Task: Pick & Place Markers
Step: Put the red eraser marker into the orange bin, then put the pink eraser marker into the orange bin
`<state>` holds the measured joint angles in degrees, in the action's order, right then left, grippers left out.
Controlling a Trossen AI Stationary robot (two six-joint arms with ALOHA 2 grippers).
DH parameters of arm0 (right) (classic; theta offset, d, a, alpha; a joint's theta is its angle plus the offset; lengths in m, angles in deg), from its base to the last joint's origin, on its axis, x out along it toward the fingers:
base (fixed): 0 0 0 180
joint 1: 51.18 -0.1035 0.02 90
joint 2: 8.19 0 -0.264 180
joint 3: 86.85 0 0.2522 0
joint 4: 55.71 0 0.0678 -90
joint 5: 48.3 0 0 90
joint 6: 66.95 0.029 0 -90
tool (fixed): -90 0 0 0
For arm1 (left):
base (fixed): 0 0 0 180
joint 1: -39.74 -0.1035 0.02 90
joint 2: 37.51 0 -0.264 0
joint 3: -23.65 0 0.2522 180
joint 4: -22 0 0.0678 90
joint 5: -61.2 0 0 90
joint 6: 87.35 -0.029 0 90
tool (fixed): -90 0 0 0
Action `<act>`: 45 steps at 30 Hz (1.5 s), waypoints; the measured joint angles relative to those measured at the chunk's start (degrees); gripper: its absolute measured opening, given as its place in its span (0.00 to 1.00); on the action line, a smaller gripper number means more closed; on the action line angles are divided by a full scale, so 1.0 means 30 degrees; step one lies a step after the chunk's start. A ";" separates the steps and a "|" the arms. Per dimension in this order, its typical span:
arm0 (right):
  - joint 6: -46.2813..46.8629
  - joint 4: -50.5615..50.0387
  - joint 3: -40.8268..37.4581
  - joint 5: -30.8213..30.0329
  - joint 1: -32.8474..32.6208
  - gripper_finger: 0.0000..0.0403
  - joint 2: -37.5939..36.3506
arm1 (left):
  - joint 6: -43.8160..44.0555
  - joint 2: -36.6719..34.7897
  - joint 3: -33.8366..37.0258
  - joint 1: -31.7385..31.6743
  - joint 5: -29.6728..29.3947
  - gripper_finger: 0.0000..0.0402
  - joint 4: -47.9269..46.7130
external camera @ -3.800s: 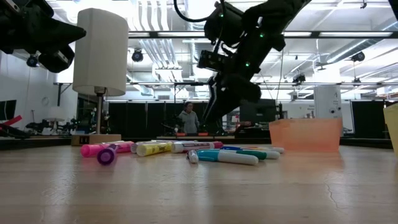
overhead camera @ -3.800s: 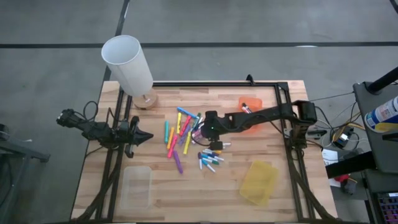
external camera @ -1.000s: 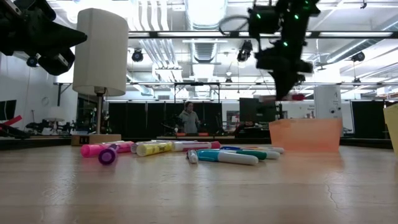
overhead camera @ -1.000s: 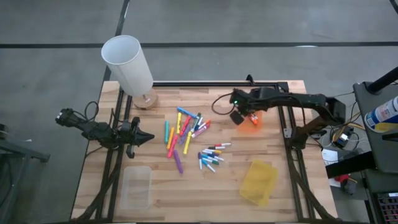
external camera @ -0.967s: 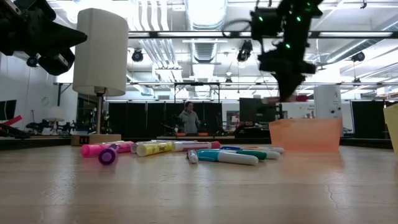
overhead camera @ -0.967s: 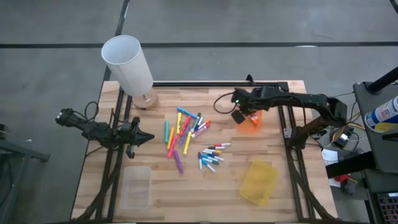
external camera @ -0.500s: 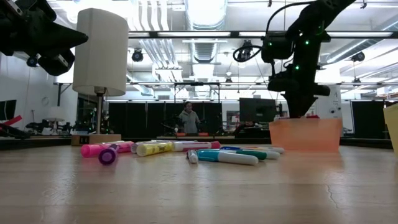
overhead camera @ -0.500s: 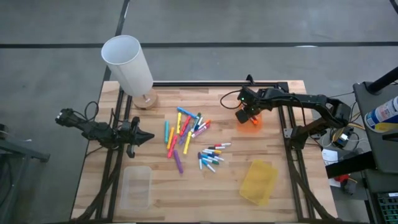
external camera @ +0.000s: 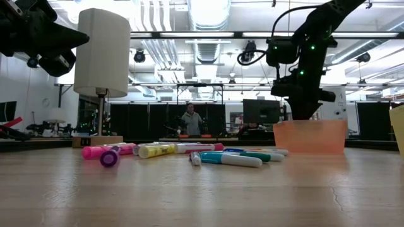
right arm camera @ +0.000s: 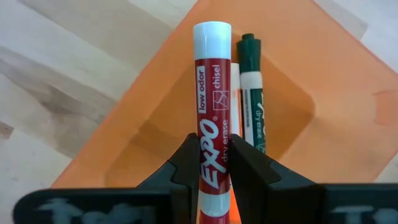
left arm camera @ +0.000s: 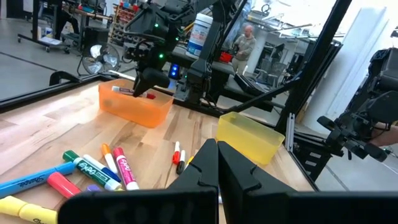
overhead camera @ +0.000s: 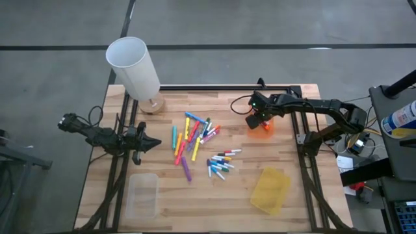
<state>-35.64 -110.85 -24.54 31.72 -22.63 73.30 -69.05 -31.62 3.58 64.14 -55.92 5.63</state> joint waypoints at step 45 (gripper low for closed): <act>-1.2304 0.7216 0.4828 0.3364 -0.6797 0.46 0.3366 | -0.0035 0.0000 0.0000 -0.0001 -0.0246 0.00 0.0000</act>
<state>-72.55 -89.20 -10.06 41.81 -43.02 83.40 -69.15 -31.62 3.58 64.14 -56.65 5.63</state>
